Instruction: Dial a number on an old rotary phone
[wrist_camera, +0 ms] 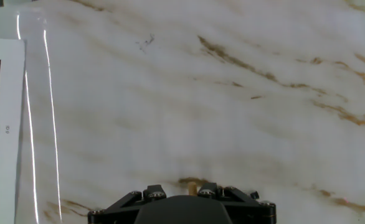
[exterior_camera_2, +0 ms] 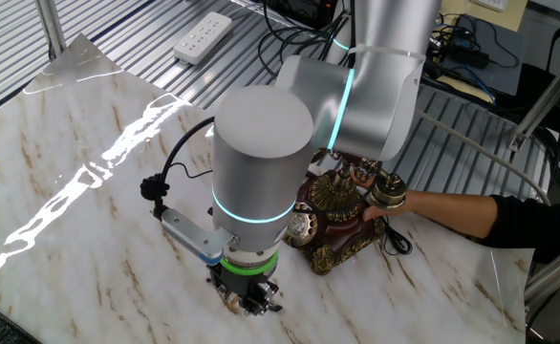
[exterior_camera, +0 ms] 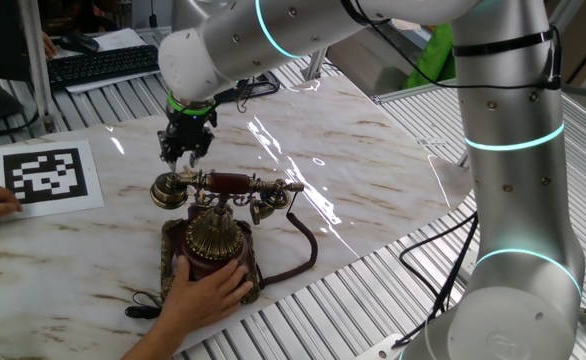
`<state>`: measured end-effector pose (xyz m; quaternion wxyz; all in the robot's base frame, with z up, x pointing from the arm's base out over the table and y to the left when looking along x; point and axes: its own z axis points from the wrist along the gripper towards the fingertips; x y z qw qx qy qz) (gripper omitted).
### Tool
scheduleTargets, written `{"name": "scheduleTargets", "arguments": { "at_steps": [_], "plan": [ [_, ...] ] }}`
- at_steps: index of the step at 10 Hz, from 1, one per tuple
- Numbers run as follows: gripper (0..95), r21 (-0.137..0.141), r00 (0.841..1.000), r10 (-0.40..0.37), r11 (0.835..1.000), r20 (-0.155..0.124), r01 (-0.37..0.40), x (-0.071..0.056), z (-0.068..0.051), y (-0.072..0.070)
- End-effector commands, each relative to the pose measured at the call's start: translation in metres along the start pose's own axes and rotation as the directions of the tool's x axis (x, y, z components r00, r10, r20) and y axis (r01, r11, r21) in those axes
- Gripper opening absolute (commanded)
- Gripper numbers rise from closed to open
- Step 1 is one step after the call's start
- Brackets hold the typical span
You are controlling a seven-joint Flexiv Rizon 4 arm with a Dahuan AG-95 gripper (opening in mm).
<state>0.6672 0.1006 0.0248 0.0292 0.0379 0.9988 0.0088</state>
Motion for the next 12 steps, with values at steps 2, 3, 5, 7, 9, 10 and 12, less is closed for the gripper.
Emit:
{"name": "scheduleTargets", "arguments": {
  "at_steps": [2,3,5,7,9,10,12],
  "plan": [
    [38.0,0.0,1.0,-0.026,1.0,0.001,0.026,-0.001,0.004,-0.004],
    [38.0,-0.003,1.0,-0.026,1.0,0.0,0.026,-0.001,0.004,-0.004],
    [38.0,-0.01,1.0,-0.026,1.0,0.0,0.026,0.0,0.007,-0.004],
    [38.0,-0.008,0.999,-0.039,0.999,0.0,0.039,0.001,0.01,-0.004],
    [38.0,-0.008,0.999,-0.044,0.999,0.003,0.044,0.002,0.012,-0.004],
    [38.0,-0.008,0.999,-0.053,0.999,0.002,0.053,0.002,0.013,-0.005],
    [19.0,-0.008,0.998,-0.057,0.998,0.001,0.057,0.003,0.013,-0.005]
  ]
}}
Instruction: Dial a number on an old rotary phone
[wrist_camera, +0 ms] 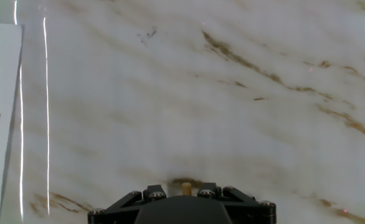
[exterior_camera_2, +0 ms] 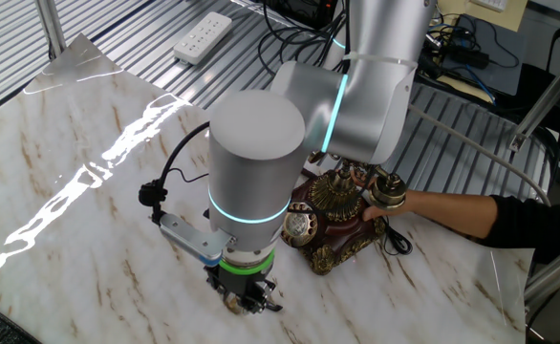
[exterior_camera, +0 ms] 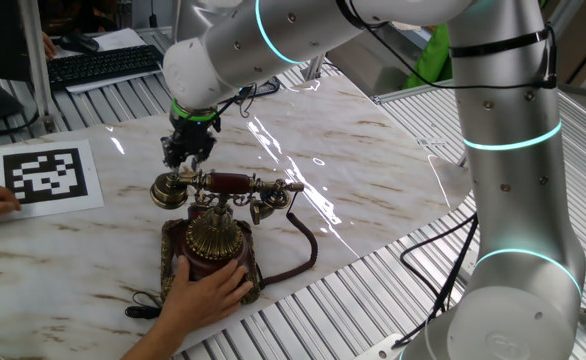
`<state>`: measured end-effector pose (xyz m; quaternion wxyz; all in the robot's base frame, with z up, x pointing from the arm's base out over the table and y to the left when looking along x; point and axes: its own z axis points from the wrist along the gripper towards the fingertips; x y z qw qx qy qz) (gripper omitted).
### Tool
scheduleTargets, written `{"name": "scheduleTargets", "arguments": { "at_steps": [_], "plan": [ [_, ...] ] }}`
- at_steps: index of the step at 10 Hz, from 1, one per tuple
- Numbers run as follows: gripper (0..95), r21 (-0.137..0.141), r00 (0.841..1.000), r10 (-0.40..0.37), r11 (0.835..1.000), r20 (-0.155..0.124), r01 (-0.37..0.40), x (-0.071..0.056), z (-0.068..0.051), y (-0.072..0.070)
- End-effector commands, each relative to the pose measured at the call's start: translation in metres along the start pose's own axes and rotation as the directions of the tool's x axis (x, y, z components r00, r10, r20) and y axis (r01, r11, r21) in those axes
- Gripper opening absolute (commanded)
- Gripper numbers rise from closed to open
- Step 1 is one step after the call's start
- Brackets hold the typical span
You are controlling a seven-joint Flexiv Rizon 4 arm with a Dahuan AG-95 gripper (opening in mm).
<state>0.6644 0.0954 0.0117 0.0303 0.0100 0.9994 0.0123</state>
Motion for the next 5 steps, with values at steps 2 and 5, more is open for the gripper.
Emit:
{"name": "scheduleTargets", "arguments": {
  "at_steps": [2,5],
  "plan": [
    [19.0,0.001,1.0,-0.008,1.0,0.0,0.008,-0.0006,0.0007,0.0],
    [19.0,0.0,1.0,-0.016,1.0,0.002,0.016,-0.0003,0.0019,-0.0002]
  ]
}}
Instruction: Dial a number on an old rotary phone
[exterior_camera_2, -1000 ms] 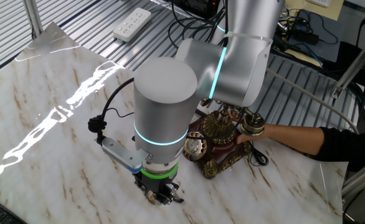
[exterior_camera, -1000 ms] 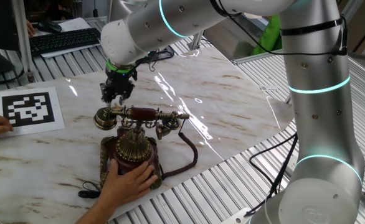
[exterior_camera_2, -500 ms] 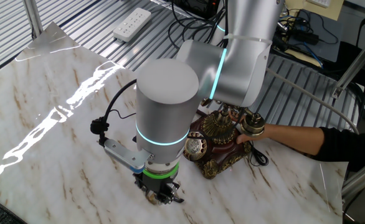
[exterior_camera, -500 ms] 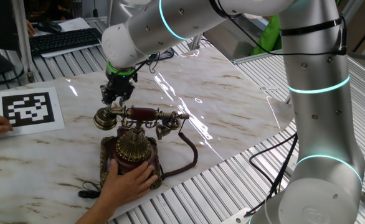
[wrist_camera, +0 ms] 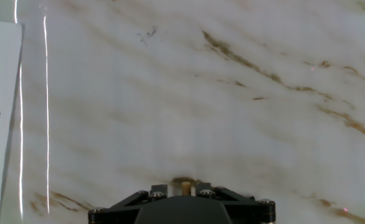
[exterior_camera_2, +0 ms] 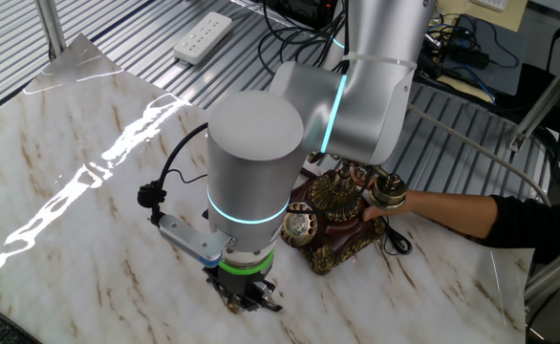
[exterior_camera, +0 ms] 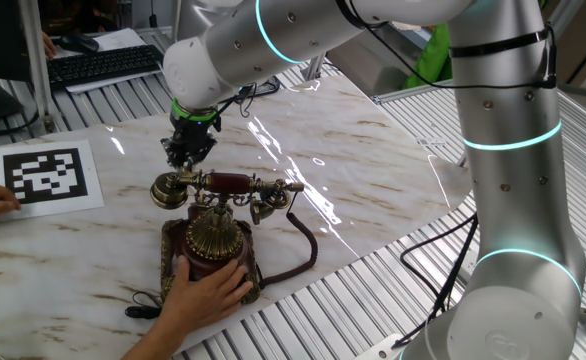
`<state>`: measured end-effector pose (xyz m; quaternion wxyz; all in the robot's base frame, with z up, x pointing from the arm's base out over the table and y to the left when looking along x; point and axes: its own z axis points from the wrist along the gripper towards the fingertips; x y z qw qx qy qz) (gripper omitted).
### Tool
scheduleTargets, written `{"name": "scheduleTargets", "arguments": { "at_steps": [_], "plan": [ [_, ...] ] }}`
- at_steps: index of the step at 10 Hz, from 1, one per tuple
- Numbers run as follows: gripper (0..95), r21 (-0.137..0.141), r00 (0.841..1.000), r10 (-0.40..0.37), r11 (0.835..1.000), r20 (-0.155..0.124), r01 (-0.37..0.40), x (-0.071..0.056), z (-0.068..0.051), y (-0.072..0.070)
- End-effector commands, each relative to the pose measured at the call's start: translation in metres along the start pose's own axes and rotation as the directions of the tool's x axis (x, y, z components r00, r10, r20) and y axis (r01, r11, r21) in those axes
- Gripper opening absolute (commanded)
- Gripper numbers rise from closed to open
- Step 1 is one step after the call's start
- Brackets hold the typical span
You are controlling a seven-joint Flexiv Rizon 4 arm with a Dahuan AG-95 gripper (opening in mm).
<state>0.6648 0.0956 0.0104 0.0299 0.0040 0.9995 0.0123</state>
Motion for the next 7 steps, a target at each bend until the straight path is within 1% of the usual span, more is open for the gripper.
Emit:
{"name": "scheduleTargets", "arguments": {
  "at_steps": [1,4,5,7],
  "plan": [
    [19.0,0.0,1.0,-0.009,1.0,0.003,0.009,0.0001,0.0012,-0.0005],
    [19.0,-0.006,1.0,-0.014,1.0,0.005,0.014,0.0003,0.0025,-0.0007],
    [0.0,-0.008,1.0,-0.014,1.0,0.005,0.014,0.0003,0.0027,-0.0008],
    [0.0,-0.012,1.0,-0.014,1.0,0.005,0.014,0.0003,0.0028,-0.0008]
  ]
}}
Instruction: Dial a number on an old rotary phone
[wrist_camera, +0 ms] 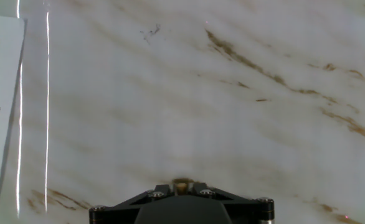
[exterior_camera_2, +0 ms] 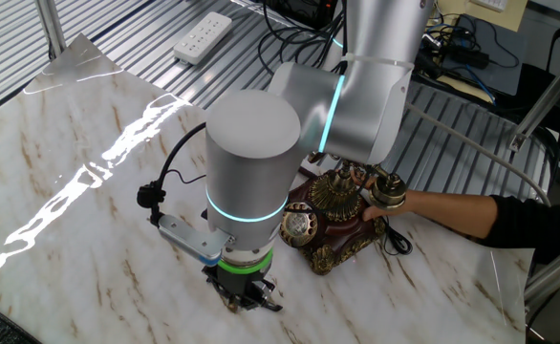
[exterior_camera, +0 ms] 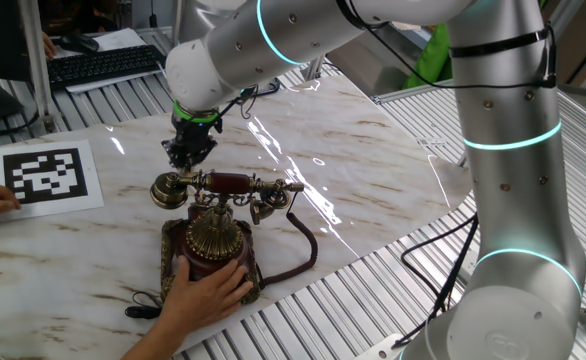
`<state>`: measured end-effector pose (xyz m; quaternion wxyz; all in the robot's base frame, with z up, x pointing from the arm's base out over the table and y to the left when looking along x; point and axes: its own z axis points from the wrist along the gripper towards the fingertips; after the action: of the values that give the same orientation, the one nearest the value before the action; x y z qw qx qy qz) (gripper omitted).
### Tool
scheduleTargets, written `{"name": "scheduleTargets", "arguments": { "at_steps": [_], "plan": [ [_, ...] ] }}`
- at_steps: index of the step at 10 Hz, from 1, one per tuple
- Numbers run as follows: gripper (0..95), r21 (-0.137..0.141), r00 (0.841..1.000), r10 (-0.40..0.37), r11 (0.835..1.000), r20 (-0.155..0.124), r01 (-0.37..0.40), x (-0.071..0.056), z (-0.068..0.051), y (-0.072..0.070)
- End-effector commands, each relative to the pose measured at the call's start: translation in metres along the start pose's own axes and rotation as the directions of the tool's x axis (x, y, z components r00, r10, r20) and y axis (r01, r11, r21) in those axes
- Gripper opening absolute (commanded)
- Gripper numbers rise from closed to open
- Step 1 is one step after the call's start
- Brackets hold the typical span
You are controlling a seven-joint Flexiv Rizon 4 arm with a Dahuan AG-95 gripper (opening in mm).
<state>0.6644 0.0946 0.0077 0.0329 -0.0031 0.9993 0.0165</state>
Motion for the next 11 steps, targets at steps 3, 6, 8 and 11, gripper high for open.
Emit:
{"name": "scheduleTargets", "arguments": {
  "at_steps": [3,6,8,11],
  "plan": [
    [0.0,0.005,1.0,0.012,1.0,-0.009,-0.012,-0.002,-0.003,0.0],
    [0.0,0.03,0.998,0.057,0.998,-0.025,-0.057,-0.008,-0.019,-0.001],
    [0.0,0.05,0.995,0.095,0.994,-0.031,-0.093,-0.01,-0.034,-0.003],
    [0.0,0.075,0.987,0.158,0.985,-0.008,-0.157,-0.01,-0.072,-0.019]
  ]
}}
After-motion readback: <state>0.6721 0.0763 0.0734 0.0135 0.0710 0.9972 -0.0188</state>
